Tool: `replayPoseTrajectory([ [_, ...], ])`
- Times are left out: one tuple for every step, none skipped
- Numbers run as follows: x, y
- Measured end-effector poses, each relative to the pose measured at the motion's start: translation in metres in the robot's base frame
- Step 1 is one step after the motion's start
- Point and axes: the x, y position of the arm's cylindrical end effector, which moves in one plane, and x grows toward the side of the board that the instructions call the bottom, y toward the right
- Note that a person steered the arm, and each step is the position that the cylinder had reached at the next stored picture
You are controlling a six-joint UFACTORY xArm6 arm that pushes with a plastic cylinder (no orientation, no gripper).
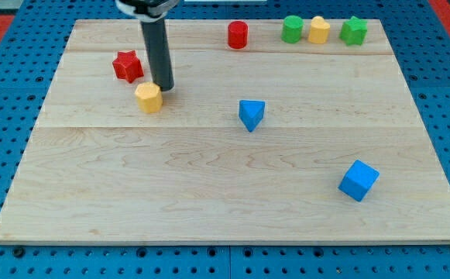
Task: Move the yellow hexagon slightly to the left
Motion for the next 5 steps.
replayPoseTrajectory([
  [0.024, 0.019],
  [0.036, 0.034],
  [0.04, -0.003],
  [0.04, -0.042],
  [0.039, -0.017],
])
